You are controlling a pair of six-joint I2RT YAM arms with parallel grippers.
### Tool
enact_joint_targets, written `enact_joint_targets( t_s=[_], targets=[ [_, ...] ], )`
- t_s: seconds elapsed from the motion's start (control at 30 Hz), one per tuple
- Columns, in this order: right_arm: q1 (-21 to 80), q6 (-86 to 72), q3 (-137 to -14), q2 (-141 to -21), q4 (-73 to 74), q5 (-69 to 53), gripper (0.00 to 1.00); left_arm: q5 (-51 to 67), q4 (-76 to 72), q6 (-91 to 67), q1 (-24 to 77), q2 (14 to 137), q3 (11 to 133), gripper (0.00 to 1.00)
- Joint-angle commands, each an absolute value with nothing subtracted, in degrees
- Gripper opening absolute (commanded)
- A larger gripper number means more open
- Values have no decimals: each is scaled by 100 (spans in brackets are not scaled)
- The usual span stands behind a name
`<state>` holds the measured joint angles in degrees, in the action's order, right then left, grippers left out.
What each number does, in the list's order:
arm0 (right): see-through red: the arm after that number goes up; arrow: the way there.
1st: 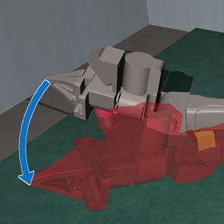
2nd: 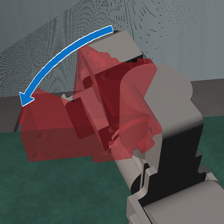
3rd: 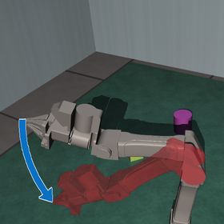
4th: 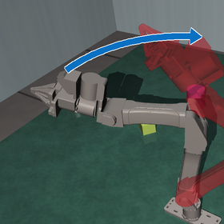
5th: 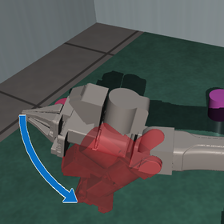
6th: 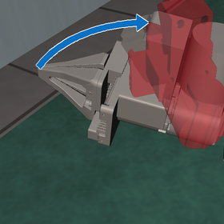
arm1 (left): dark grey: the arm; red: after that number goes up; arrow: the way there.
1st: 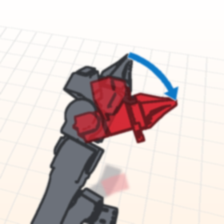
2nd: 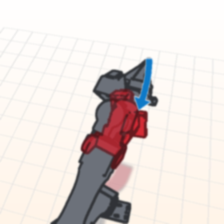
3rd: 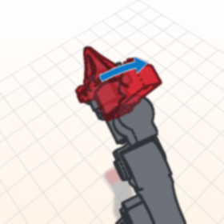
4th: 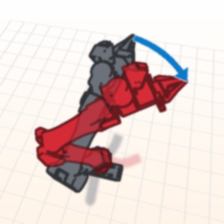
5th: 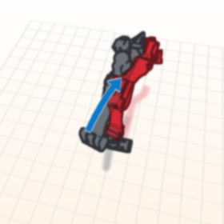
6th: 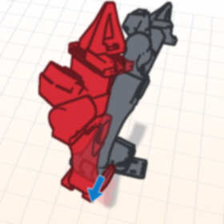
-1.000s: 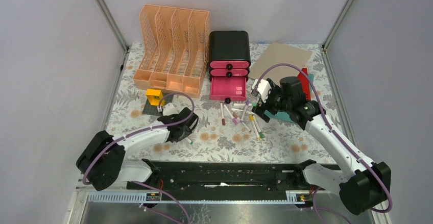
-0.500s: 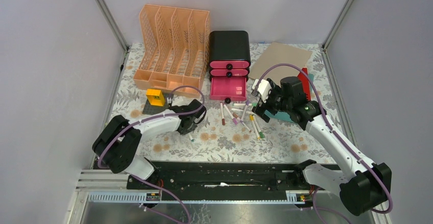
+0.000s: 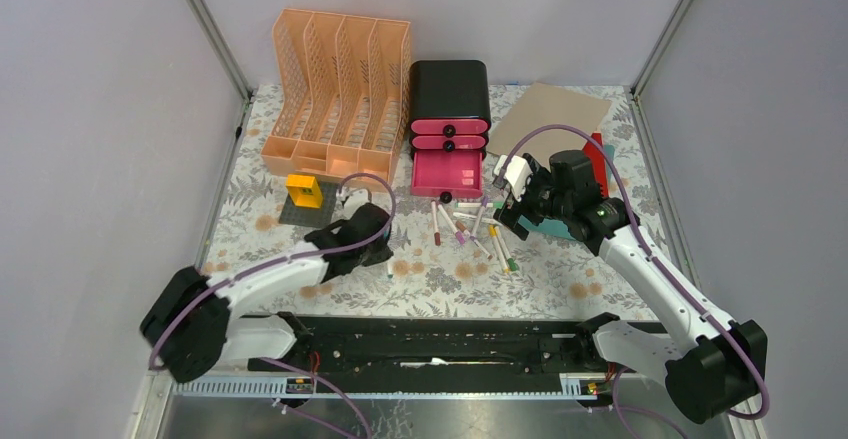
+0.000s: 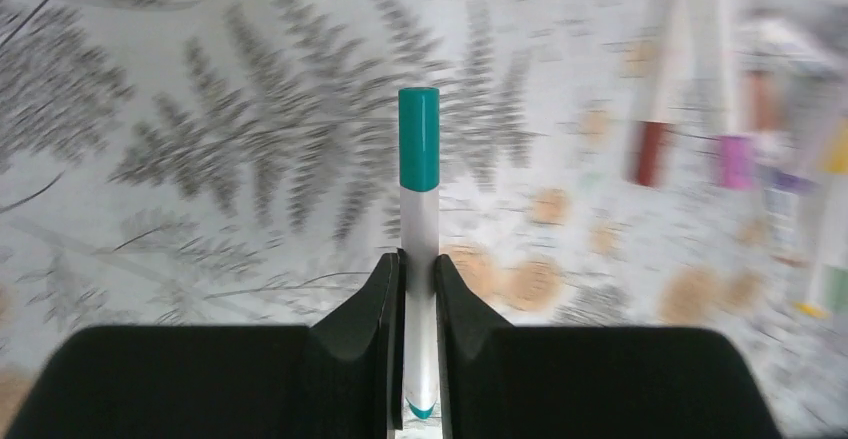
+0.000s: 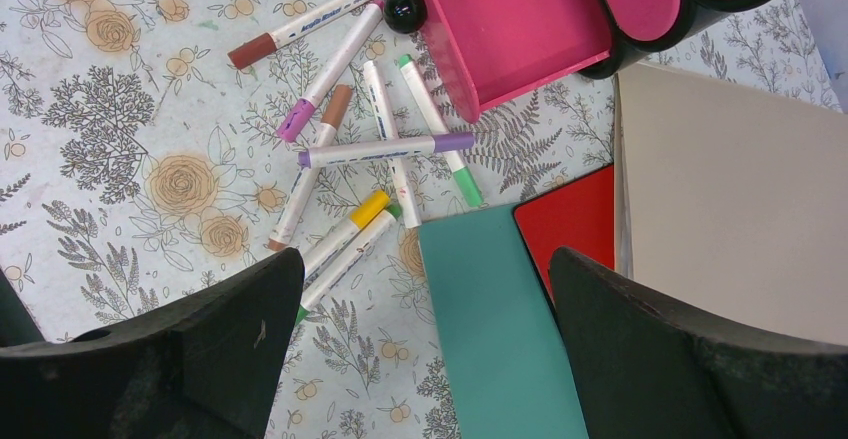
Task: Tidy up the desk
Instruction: Pick up the stationery from the center of the board, then place the stationery in the drawer.
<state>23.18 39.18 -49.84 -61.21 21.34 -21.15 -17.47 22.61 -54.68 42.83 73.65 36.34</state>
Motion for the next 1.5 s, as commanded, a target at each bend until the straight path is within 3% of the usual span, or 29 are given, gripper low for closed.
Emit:
enact_joint_targets(
  t_s=[0.0,0.2,0.33,0.53,0.67,1.27,1.4,1.47],
  targets=[
    [2271,3990,-4970,-5989,2057,-2233,100,-821,-115,-4445,4293,6342,3142,0],
    [2268,3990,-4977,-5962,2062,-2258,100,-117,-2584,-3217,4280,6141,2803,0],
    [2269,3990,-4983,-5926,2076,-2249,100,177,-2622,-2204,4172,6911,3616,0],
    [2259,3981,-4986,-5867,2079,-2258,100,2373,-2540,-936,3572,8557,4939,0],
    [2249,3973,-4993,-5836,2079,-2259,100,2983,-2529,-867,3177,9389,5643,0],
    [2234,3973,-4984,-5890,2075,-2307,100,1218,-1454,1104,3240,10845,7015,0],
    [2236,3973,-4989,-5916,2079,-2294,100,687,-1062,1338,3406,11037,7290,9],
    [2236,3973,-4983,-5932,2074,-2285,100,434,-980,1370,3492,11085,7368,20]
  ],
)
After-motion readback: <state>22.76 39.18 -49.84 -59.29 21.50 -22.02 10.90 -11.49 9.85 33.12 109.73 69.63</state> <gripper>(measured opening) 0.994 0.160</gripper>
